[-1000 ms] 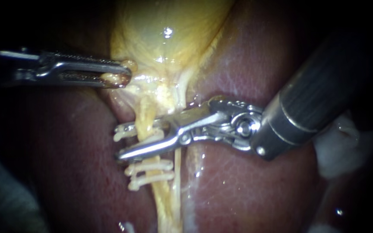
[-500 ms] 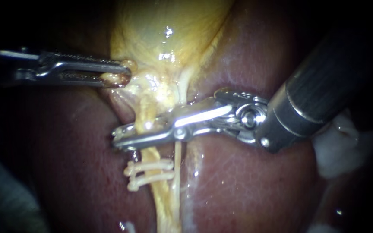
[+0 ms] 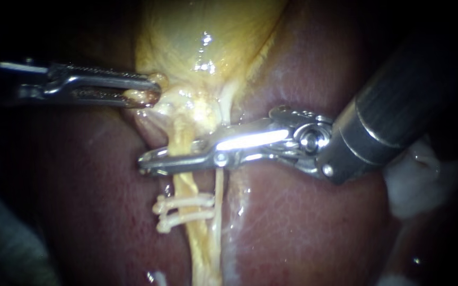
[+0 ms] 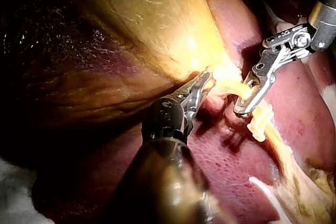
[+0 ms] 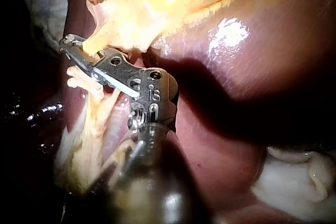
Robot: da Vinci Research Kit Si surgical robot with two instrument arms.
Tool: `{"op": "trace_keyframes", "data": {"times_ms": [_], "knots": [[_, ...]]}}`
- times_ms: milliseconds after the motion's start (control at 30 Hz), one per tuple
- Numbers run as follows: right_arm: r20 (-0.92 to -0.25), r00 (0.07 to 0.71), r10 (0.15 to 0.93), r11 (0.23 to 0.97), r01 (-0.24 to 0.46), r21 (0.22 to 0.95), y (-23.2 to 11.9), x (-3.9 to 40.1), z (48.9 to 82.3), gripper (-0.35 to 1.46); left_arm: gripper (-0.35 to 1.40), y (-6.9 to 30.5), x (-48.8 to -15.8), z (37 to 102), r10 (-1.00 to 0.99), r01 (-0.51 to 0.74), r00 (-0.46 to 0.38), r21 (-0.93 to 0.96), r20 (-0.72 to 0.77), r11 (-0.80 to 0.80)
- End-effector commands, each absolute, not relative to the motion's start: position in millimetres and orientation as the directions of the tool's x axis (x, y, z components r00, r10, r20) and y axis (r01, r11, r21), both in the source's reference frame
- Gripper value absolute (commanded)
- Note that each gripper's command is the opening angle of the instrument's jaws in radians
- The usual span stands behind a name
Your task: Clipping third clip left tube
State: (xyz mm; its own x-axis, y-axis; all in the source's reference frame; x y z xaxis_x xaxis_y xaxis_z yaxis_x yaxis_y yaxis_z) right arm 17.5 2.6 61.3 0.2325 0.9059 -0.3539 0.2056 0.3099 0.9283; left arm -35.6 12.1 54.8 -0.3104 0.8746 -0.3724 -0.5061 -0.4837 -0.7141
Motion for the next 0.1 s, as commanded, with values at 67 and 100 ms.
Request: {"op": "trace_keyframes", "data": {"times_ms": [67, 100], "knots": [[-0.353, 0.233, 0.906, 0.309, 0.205, 0.929, 2.6, 17.5, 61.4, -0.35, -0.35, 12.2, -35.6, 54.9, 0.875, -0.506, -0.311, -0.714, -0.372, -0.484], [-0.353, 0.233, 0.906, 0.309, 0.205, 0.929, 2.5, 17.6, 61.5, -0.35, -0.35, 12.2, -35.6, 54.9, 0.875, -0.506, -0.311, -0.714, -0.372, -0.484]]}}
